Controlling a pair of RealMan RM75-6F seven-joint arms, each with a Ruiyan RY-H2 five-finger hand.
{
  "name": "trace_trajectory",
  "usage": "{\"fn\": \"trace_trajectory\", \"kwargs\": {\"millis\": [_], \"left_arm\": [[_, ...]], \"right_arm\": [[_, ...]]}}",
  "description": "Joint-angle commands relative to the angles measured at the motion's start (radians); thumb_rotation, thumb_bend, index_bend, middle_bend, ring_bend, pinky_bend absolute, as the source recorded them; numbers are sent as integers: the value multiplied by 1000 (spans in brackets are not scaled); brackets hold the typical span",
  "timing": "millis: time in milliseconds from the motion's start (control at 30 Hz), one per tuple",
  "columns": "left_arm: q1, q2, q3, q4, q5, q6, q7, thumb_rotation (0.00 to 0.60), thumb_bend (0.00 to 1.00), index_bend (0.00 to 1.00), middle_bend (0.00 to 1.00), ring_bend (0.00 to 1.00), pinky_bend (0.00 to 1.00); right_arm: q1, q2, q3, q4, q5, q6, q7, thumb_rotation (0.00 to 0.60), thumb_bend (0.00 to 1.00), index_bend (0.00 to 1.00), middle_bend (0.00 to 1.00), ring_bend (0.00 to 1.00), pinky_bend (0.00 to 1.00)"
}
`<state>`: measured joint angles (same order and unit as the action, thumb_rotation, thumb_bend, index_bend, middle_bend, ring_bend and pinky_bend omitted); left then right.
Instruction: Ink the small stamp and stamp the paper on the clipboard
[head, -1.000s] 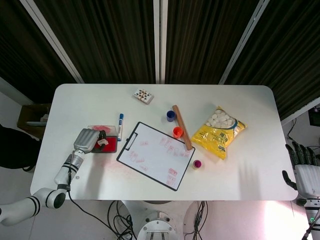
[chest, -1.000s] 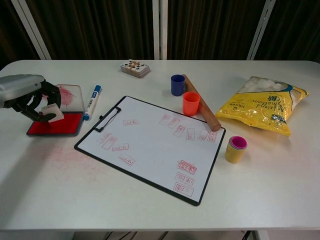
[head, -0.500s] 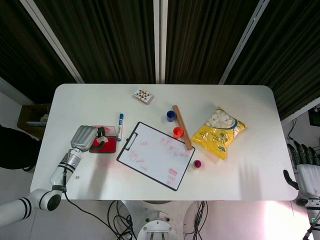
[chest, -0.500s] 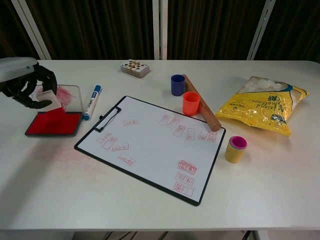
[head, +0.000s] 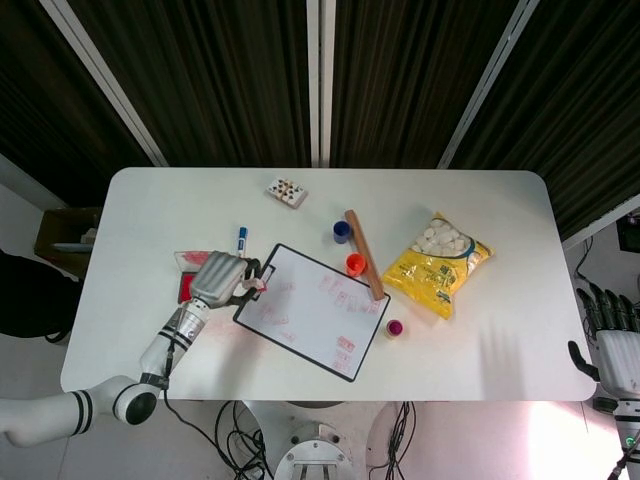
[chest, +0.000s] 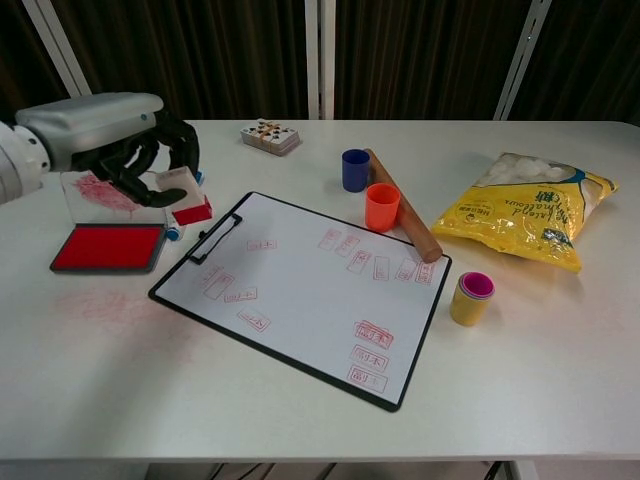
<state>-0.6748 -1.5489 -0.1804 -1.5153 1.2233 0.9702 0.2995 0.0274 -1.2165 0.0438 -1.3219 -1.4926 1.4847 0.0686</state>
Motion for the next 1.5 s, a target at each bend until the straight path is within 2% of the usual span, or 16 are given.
{"fn": "trace_trajectory", "kwargs": {"millis": [33, 300, 700, 1500], "left_arm": [[-52, -78, -22, 62, -43, -35, 33, 600, 422, 656, 682, 747, 832], [-131, -184, -54, 153, -140, -89, 94, 600, 422, 656, 682, 751, 834], [-154, -230, -23, 207, -197, -104, 130, 600, 420, 655, 682, 751, 836], [-151, -298, 20, 303, -157, -95, 90, 600, 420, 680, 706, 763, 837]], "right_arm": [[-3, 4, 1, 3, 3, 2, 5, 600, 291, 0, 0, 0, 0], [-1, 0, 3, 12, 11, -10, 14, 600, 292, 0, 0, 0, 0], [1, 0, 7, 28, 18, -18, 31, 600, 293, 0, 0, 0, 0], [-3, -12, 2, 47, 23, -29, 38, 600, 295, 0, 0, 0, 0]]}}
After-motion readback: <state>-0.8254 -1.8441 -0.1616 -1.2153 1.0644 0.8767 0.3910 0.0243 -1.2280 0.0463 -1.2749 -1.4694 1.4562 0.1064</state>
